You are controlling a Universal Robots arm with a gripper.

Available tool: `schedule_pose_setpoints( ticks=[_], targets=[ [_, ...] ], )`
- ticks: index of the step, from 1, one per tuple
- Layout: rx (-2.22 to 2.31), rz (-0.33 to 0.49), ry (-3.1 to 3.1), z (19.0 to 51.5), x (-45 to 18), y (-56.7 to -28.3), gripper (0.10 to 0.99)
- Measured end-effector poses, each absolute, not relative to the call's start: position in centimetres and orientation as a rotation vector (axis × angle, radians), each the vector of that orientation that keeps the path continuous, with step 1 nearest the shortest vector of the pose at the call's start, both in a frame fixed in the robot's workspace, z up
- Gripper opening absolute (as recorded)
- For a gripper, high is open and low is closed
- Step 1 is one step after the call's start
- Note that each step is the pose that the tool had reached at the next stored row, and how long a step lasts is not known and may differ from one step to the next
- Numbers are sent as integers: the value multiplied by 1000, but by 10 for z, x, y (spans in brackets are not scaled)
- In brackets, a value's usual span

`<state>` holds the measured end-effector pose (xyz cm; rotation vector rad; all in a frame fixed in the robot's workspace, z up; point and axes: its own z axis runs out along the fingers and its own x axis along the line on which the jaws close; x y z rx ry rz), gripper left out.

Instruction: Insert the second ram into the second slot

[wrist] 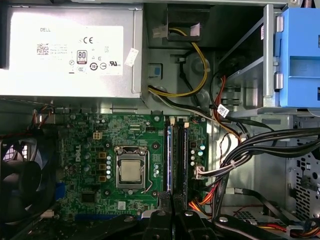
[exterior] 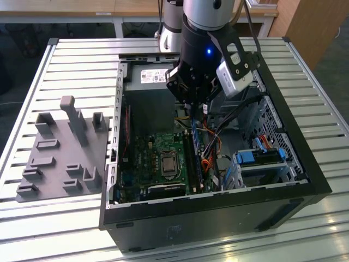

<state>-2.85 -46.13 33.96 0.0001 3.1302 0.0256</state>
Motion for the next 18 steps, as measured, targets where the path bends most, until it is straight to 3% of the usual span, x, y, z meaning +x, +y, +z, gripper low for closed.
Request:
schedule_pose_setpoints(
  ticks=[18],
  targets=[
    [0,26,3130,333,-29,-461,129]
  ],
)
